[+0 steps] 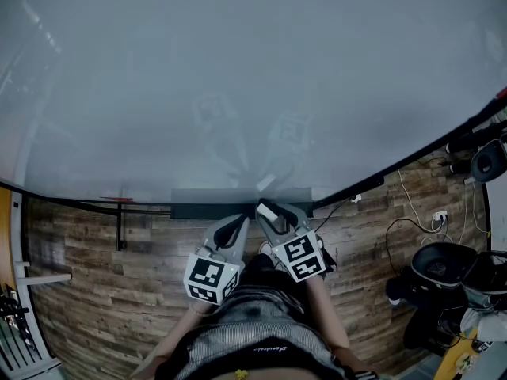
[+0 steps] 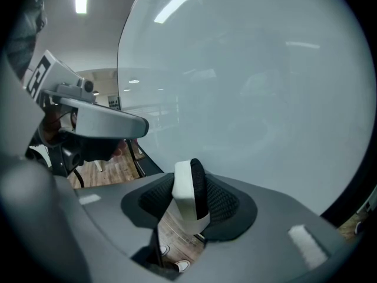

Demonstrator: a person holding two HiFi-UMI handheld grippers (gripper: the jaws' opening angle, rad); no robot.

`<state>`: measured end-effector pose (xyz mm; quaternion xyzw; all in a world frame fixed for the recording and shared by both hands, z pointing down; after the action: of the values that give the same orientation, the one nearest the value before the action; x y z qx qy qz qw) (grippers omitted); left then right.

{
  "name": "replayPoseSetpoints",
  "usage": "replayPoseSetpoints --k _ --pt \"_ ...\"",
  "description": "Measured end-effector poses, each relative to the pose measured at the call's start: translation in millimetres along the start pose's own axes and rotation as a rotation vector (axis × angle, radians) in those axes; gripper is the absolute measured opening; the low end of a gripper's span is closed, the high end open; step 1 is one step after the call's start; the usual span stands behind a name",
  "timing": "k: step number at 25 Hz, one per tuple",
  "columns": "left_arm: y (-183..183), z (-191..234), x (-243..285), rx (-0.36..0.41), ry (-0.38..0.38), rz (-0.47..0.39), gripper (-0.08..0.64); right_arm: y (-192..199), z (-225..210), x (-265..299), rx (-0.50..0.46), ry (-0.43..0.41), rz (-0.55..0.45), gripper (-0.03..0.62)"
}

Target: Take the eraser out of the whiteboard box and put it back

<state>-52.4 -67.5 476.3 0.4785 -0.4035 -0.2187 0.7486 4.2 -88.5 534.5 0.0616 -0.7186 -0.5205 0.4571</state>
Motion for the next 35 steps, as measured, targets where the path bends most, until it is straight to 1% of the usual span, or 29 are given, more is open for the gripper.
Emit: replayPoseSetpoints --k 5,9,13,29,33,35 --pt "-1 -2 0 0.000 0.008 0.005 0.000 0 0 -3 0.027 -0.007 -0.023 0.183" --pt "0 -2 -1 0.007 0.012 0.005 0.000 2 4 -6 0.047 -0.037 -0.030 0.231" --pt "1 -3 2 0.009 0.016 0.005 0.000 1 4 -10 0.047 -0.040 -0.033 0.262" --pt "3 -1 0 0.002 0.018 0.021 0.000 2 -4 -22 0.066 0.010 -0.041 0.268" --pt "5 -1 0 0.003 0.019 0.032 0.000 3 -6 -23 0.064 0.007 -0.037 0.268" --pt "5 -1 2 0.001 0.016 0.025 0.000 4 -6 -24 0.062 0.001 -0.036 0.268"
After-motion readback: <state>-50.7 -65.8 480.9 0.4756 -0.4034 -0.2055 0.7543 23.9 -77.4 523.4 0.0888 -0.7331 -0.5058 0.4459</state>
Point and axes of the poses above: the fingertips, and each gripper's own axes: x forward along the fingers, z to its left, y out of its underside, the point moved 1 cm from there along -x, backward along the fingers, and after that the axes turned 3 degrees about z, right-handed, at the moved point
